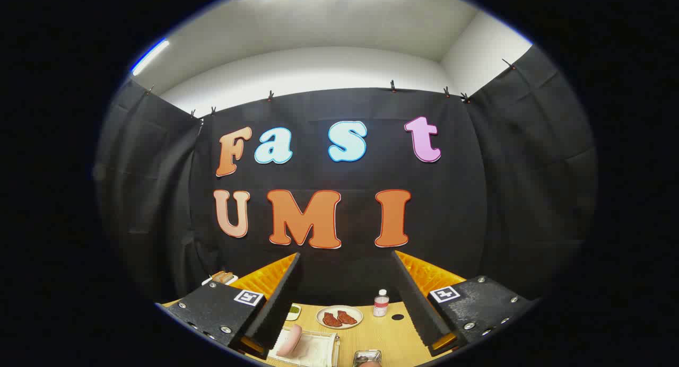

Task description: Take the plate from the dish rack, then take the spoon from the basket and place it into the plate.

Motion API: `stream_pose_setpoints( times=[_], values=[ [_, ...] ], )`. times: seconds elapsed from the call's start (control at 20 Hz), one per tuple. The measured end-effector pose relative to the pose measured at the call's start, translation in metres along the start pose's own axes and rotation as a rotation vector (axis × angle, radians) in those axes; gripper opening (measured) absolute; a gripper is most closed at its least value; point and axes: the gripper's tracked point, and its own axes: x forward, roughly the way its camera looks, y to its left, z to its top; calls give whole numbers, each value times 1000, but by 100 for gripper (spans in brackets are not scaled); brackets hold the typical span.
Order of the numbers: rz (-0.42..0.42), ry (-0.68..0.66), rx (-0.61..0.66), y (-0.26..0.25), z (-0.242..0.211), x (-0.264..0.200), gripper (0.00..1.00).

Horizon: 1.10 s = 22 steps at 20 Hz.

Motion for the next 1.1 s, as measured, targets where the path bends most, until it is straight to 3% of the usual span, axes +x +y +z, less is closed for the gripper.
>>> stream_pose_setpoints(
  times=[0.75, 1.1],
  values=[
    [1, 15, 0, 0, 2, 4, 98],
    [40, 145, 2, 15, -35, 13, 98]
  ],
)
